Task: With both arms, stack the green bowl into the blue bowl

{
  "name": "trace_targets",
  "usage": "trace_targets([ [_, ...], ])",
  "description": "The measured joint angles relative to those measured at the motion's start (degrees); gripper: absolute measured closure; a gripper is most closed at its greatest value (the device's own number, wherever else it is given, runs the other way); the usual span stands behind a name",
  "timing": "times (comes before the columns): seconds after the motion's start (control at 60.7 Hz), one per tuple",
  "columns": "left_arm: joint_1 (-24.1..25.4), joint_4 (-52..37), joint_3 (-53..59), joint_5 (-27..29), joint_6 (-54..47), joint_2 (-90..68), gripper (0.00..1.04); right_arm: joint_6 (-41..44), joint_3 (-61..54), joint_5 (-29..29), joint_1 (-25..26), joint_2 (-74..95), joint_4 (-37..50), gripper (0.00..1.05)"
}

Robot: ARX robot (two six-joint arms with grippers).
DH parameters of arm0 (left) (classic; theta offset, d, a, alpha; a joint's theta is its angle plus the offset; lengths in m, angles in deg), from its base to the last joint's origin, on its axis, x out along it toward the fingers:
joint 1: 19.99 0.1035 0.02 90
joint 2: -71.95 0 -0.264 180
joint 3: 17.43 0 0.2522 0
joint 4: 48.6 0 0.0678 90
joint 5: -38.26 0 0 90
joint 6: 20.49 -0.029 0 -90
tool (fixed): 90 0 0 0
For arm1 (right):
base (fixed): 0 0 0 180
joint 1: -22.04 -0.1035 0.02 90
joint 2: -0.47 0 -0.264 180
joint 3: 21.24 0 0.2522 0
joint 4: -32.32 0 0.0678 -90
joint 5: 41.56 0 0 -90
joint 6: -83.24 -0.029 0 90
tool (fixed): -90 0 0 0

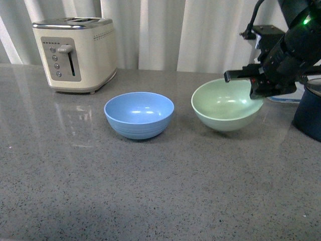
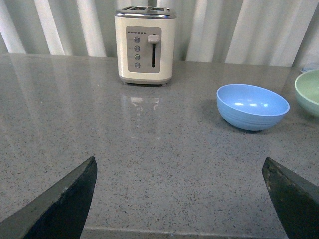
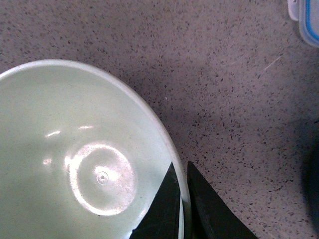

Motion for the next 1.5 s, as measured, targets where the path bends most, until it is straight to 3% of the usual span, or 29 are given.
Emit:
trace_targets([
  [0.231,0.0,0.0,0.0,0.0,0.0,0.0,0.07,0.3,1.6,4.0,-2.8,-7.4,-0.7,1.03],
  [0.593,0.0,0.0,0.0,0.0,0.0,0.0,0.07,0.1,8.2,4.2,-14.8,-3.3,0.0,1.03],
  [0.907,0.0,0.0,0.0,0.0,0.0,0.0,0.07,-0.6,10.4,-0.1,-15.4,5.8,0.2,1.03],
  [1.088,0.0,0.0,0.0,0.0,0.0,0.0,0.07,-1.3,9.8,0.2,-15.4,6.5,1.7,1.03],
  [1.286,0.0,0.0,0.0,0.0,0.0,0.0,0.07,-3.8,4.9,5.8,-14.9,2.4,6.3,0.76],
  [1.451,0.0,0.0,0.0,0.0,0.0,0.0,0.07,-8.3,-10.2,16.3,-13.0,-12.9,22.5,0.47],
  [1.5,0.0,0.0,0.0,0.0,0.0,0.0,0.07,-7.6,-14.4,11.0,-13.3,-17.1,28.9,0.47],
])
